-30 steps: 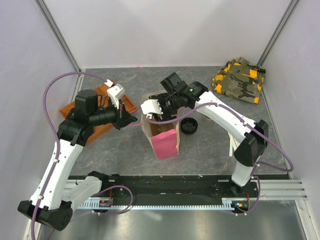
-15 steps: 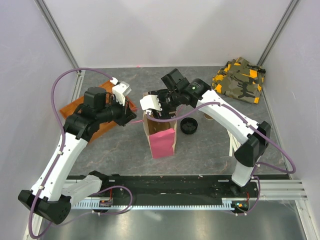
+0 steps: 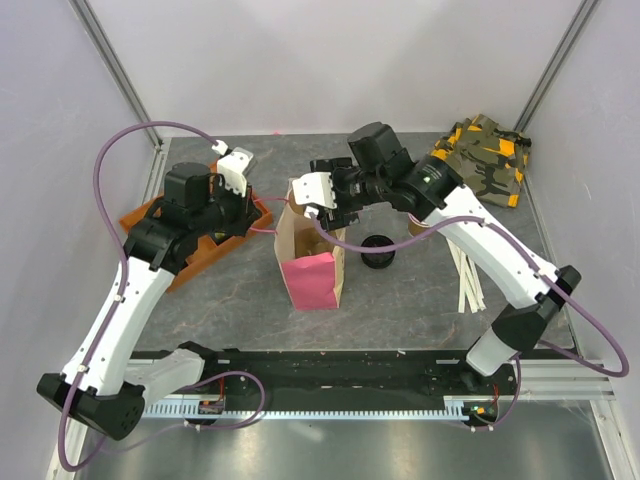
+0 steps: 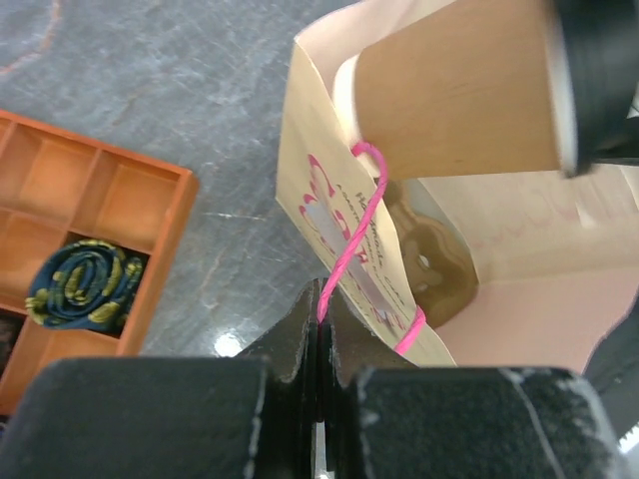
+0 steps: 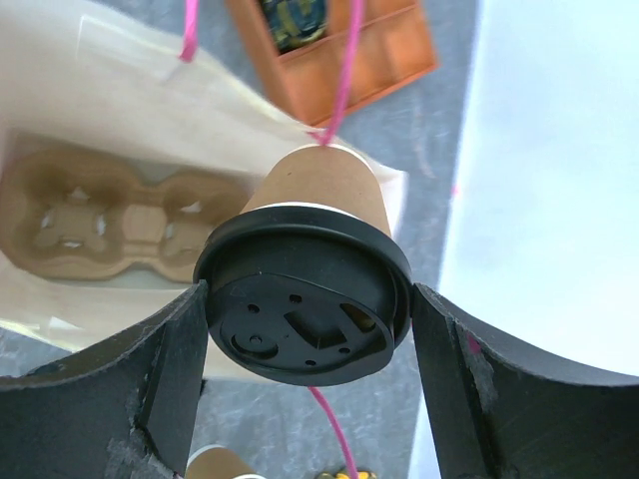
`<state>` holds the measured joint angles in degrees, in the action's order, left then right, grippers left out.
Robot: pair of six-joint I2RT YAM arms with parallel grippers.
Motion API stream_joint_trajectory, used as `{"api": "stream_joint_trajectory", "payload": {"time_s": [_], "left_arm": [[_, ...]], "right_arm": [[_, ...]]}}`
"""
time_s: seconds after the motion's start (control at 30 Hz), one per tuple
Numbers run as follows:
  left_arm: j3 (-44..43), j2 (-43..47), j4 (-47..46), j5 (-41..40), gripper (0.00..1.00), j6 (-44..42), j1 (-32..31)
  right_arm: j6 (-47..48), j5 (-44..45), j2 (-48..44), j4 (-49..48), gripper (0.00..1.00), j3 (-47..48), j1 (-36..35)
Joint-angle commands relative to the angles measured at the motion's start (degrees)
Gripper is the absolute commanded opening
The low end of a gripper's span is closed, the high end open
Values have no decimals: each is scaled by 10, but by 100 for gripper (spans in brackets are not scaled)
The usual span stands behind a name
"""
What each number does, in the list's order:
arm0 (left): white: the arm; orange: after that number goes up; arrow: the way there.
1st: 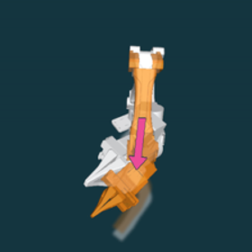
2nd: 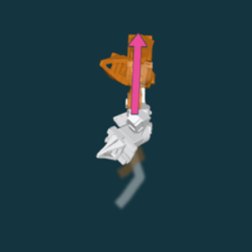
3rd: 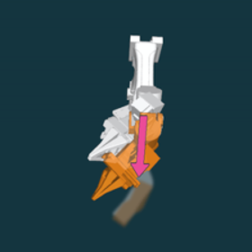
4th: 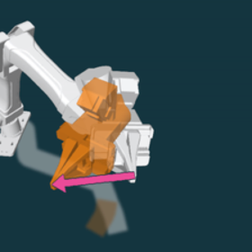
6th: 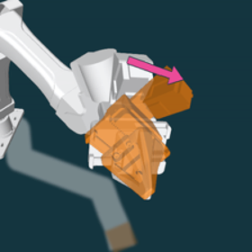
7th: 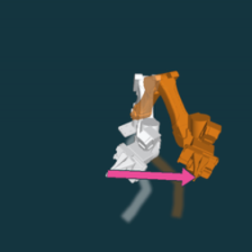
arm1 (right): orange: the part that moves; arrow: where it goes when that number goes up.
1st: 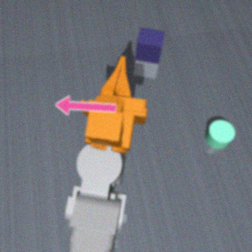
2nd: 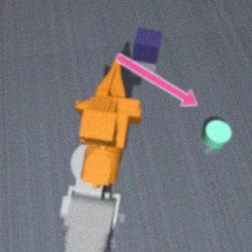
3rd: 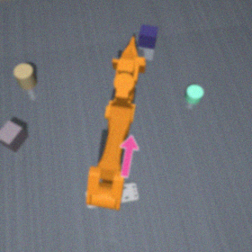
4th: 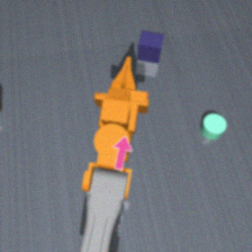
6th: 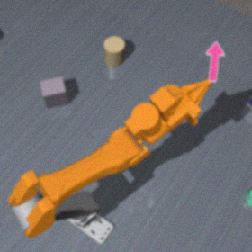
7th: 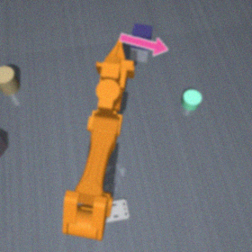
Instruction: Pack the takeout coffee
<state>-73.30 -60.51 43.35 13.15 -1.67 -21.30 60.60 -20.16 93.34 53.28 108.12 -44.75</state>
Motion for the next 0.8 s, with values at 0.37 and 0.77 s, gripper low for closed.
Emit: {"api": "stream_joint_trajectory", "payload": {"time_s": [0.37, 0.77], "left_arm": [[-43, 3, -17, -28, 2, -55, 1], [-55, 3, -37, -40, 2, -72, 25]], "right_arm": [[-101, 89, -172, -122, 30, -6, 0], [-281, 216, -248, 97, 31, -19, 0]]}}
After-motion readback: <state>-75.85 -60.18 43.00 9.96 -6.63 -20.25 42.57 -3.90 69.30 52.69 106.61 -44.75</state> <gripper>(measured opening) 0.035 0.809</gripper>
